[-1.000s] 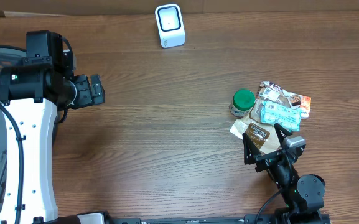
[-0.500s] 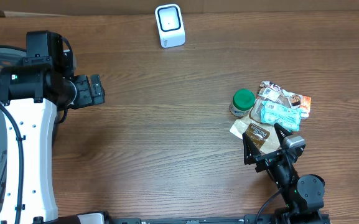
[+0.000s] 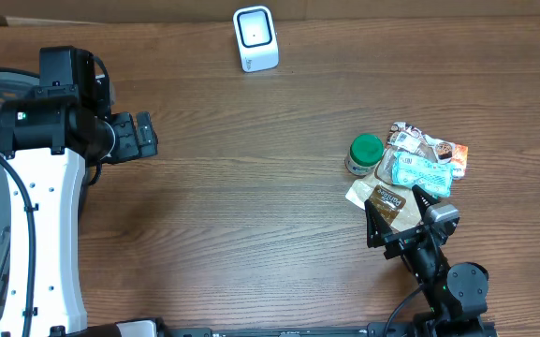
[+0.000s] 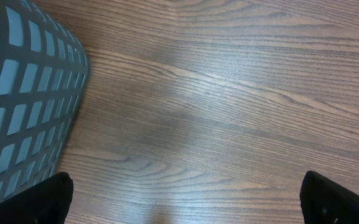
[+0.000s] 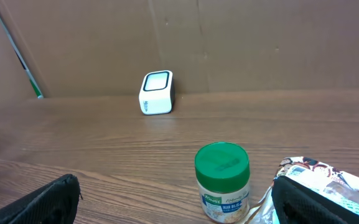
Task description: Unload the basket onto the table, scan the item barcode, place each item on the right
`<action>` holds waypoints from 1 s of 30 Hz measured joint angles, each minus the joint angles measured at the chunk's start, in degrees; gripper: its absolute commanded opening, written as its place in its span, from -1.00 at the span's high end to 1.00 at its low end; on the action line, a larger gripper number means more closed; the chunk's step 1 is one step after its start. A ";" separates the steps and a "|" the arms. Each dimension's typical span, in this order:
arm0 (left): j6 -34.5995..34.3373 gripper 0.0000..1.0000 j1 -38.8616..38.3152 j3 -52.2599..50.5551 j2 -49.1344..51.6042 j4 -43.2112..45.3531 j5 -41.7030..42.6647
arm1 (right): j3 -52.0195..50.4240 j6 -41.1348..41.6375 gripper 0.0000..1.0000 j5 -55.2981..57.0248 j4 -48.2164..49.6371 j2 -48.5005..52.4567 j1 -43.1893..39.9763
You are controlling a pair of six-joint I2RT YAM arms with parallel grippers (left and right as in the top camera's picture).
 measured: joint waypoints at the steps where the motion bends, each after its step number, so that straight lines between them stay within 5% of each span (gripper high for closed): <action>1: 0.02 -0.99 -0.11 0.00 -0.02 0.00 -0.02 | 0.00 0.00 -1.00 -0.02 0.00 0.00 0.00; 7: 0.02 -0.99 -2.78 -0.11 -3.15 0.02 0.00 | 0.00 0.00 -1.00 -0.02 0.00 0.00 0.02; 18: 1.31 -0.99 -3.76 -0.28 -23.85 -0.85 -0.96 | 0.00 0.02 -1.00 -0.13 0.00 0.00 0.00; 24: 1.73 -0.99 -3.76 -9.46 -34.80 -0.57 -1.64 | 0.00 -0.02 -1.00 -0.11 -0.04 0.00 0.00; 30: 1.75 -0.99 -3.76 -33.14 -49.13 21.81 -2.08 | 0.00 0.00 -1.00 -0.13 -0.07 0.00 0.00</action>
